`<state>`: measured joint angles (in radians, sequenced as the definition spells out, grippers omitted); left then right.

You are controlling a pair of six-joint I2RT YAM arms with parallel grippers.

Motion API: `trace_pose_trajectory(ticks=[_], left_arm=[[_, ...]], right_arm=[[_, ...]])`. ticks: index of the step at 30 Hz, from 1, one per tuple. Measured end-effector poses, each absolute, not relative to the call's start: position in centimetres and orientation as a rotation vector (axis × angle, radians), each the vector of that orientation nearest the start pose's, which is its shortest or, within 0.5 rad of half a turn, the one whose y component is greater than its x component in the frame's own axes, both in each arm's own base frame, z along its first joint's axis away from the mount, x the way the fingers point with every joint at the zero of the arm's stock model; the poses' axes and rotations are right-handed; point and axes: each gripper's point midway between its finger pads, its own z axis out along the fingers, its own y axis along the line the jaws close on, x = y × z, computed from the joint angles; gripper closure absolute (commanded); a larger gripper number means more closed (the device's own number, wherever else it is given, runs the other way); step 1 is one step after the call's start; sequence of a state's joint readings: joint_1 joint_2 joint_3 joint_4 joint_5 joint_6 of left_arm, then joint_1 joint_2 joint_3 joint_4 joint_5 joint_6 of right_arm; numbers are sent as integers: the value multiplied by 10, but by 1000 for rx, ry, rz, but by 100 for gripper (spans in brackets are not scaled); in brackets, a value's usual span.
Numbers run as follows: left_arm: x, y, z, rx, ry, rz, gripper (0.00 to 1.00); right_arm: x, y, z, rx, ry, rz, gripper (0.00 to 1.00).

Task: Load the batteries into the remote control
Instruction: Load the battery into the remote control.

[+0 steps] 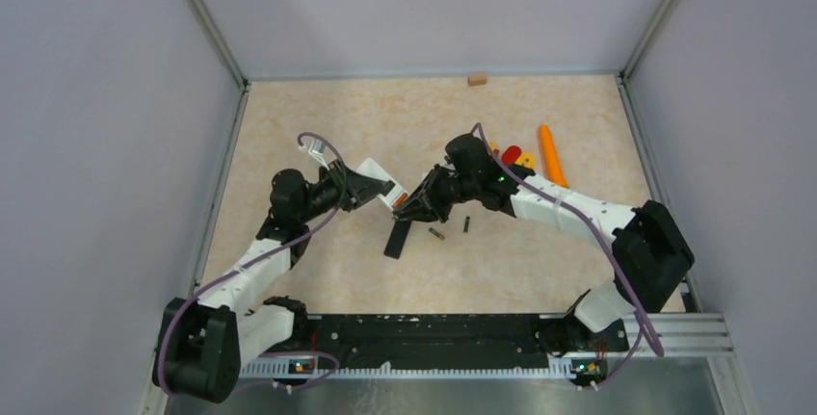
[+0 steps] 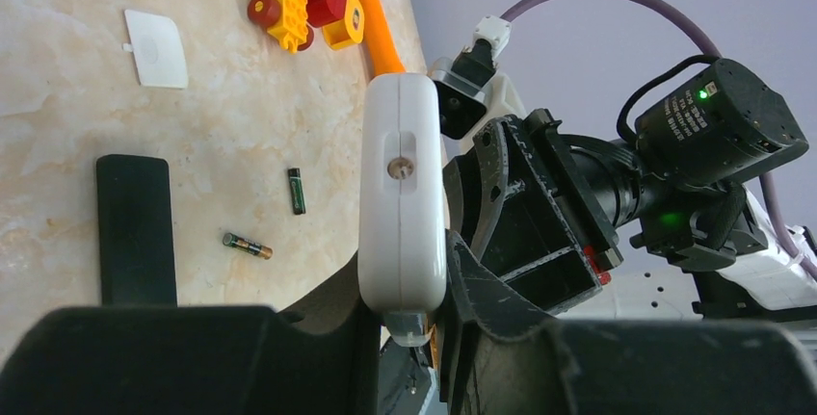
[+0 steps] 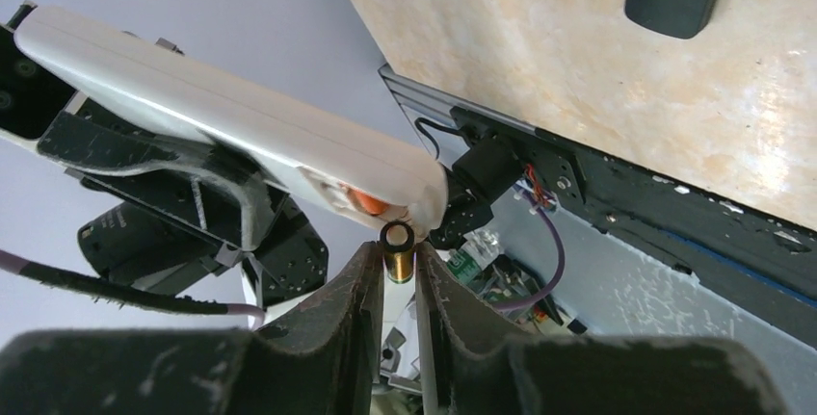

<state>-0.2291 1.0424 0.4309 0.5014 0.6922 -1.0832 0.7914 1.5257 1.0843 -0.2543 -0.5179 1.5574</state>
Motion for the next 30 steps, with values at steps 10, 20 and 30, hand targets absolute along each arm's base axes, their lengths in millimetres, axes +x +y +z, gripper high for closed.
trace_pose_trajectory(ticks=[10, 20, 30], left_arm=[[263, -206, 208, -230, 1917, -1525, 100], [262, -206, 208, -232, 1920, -1527, 100], [257, -209, 207, -198, 1944, -1543, 100]], right_arm=[[200, 376, 186, 782, 2795, 1503, 73], [203, 377, 190, 772, 2773, 1526, 85], [207, 375, 195, 788, 2735, 1552, 80]])
